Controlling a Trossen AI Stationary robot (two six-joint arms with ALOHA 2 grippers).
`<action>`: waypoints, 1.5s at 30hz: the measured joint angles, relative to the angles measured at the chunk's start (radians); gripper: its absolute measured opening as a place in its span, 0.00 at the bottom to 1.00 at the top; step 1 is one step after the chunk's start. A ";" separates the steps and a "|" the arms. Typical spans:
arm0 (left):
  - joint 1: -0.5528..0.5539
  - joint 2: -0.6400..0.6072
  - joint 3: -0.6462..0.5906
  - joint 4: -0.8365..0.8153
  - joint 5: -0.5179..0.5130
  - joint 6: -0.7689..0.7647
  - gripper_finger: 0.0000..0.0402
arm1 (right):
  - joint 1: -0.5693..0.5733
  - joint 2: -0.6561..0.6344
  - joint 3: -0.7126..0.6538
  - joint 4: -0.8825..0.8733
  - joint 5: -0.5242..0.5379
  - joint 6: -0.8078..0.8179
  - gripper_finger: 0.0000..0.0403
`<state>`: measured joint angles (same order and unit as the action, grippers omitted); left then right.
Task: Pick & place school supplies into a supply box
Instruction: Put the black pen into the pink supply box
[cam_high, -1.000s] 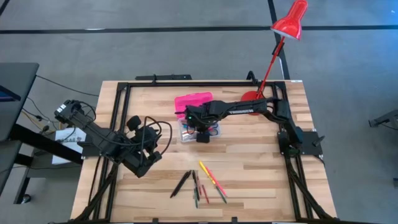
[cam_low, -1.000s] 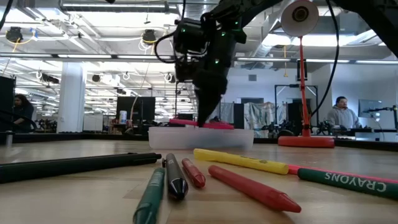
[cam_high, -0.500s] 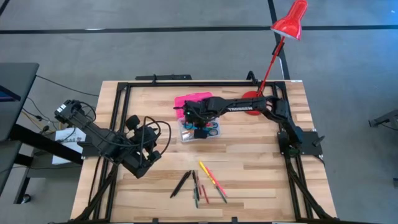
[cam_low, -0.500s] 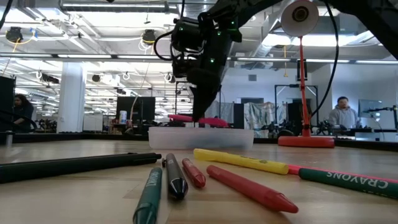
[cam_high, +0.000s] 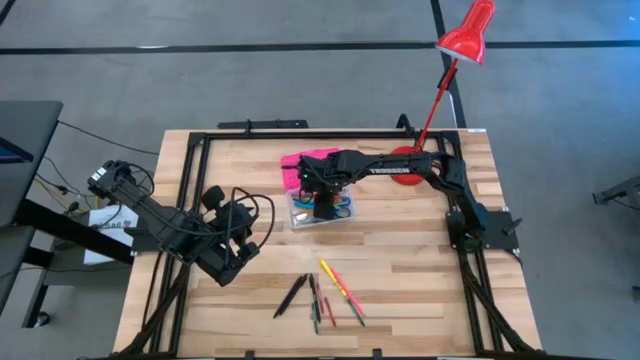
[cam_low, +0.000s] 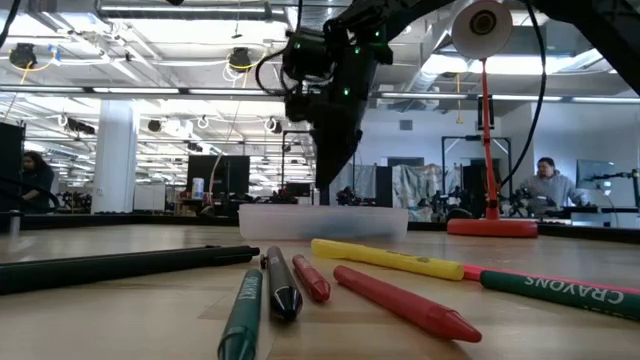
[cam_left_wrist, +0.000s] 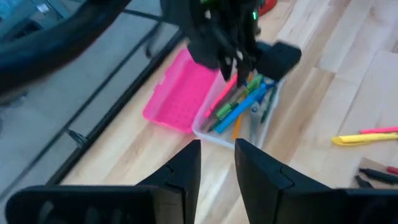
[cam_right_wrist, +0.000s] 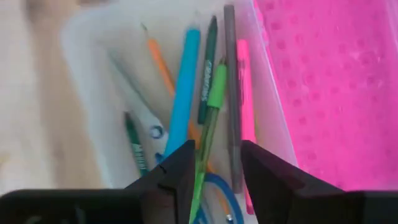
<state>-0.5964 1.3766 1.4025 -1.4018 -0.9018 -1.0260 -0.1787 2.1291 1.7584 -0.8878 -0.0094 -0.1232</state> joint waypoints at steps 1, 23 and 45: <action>0.000 0.000 0.000 0.001 0.009 -0.008 0.23 | 0.001 -0.014 0.000 -0.004 -0.013 0.000 0.31; -0.012 0.052 0.000 0.160 0.076 -0.068 0.23 | 0.156 -0.448 -0.034 -0.019 -0.105 -0.069 0.26; -0.066 0.363 0.000 0.441 0.243 -0.138 0.23 | 0.276 -1.095 -0.474 0.222 -0.092 0.083 0.26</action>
<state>-0.6624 1.7392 1.4021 -0.9612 -0.6586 -1.1640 0.0973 1.0343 1.2847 -0.6659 -0.1015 -0.0399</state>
